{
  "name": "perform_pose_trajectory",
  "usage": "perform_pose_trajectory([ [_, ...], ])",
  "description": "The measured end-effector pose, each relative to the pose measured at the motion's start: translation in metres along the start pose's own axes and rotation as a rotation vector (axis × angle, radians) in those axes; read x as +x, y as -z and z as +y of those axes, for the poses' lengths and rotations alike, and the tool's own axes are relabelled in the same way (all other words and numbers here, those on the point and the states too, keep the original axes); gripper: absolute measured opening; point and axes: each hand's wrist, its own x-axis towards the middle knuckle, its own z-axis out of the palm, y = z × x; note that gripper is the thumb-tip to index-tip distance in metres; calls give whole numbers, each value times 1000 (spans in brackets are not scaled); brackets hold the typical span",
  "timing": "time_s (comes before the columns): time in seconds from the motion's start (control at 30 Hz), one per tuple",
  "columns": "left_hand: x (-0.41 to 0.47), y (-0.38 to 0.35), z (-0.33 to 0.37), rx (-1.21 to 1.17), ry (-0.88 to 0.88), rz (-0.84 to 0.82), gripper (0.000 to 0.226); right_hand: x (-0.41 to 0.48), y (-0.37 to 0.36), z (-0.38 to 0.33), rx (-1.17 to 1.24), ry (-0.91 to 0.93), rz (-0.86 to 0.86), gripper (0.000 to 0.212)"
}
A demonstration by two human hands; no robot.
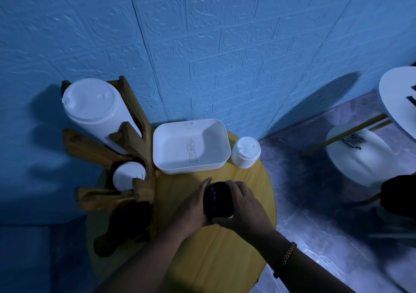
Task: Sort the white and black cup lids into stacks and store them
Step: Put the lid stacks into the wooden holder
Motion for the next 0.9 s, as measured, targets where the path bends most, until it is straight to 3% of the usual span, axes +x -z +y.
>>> perform_pose_trajectory([
  [0.47, 0, -12, -10, 17, 57, -50, 116, 7, -5, -3, 19, -27, -65, 102],
  [0.57, -5, -3, -3, -174, 144, -158, 106, 7, -6, -1, 41, -28, -76, 109],
  [0.67, -16, 7, 2, -447, 261, -234, 81, 6, -3, 1, 72, -24, -127, 112],
  [0.77, -15, 9, 7, -704, 356, -177, 55, 5, -2, 0, 370, -58, -129, 84],
  [0.83, -9, 11, 16, -692, 395, -194, 60, 7, -6, 0, 644, -168, -79, 63],
  [0.9, -1, 10, 20, -630, 405, -188, 77, 8, -9, 3, 855, -374, -63, 71],
])
